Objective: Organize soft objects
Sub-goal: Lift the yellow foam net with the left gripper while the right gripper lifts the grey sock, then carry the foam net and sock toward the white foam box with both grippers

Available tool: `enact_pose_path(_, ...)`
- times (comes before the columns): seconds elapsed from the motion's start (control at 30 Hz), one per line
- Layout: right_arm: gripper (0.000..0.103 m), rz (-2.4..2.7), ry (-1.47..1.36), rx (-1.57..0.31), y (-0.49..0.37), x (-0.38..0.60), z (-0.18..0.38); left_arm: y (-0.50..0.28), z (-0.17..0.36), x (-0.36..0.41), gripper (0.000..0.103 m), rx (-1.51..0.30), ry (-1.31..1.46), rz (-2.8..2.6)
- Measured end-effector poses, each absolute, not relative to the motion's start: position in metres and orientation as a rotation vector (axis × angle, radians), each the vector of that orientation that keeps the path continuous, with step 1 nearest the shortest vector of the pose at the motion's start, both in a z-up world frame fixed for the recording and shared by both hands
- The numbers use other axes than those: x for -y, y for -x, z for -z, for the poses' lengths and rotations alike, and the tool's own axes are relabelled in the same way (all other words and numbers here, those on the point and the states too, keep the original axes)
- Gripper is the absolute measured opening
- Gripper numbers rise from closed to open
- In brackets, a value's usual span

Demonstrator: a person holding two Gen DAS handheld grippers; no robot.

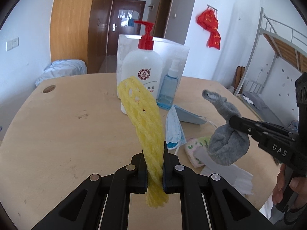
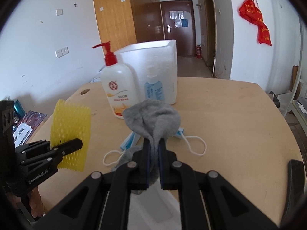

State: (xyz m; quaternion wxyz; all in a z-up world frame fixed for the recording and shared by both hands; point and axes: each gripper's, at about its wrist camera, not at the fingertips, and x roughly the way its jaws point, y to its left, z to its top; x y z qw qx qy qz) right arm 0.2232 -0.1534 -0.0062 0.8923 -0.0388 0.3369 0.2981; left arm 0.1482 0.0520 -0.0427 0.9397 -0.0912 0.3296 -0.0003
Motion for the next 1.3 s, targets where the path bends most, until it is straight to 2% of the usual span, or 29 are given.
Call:
enact_pose_path(0.73,0.01,-0.63,0.045,-0.505,-0.135,0.181,-0.04,-0.059,-0.009,-0.025,0.01,-0.5,0.121,-0.016)
enact_pose_path(1.3,0.01,-0.658,0.05,-0.461,-0.122,0.18,-0.042,-0.035,-0.024,-0.021,0.01,-0.434,0.087,-0.036)
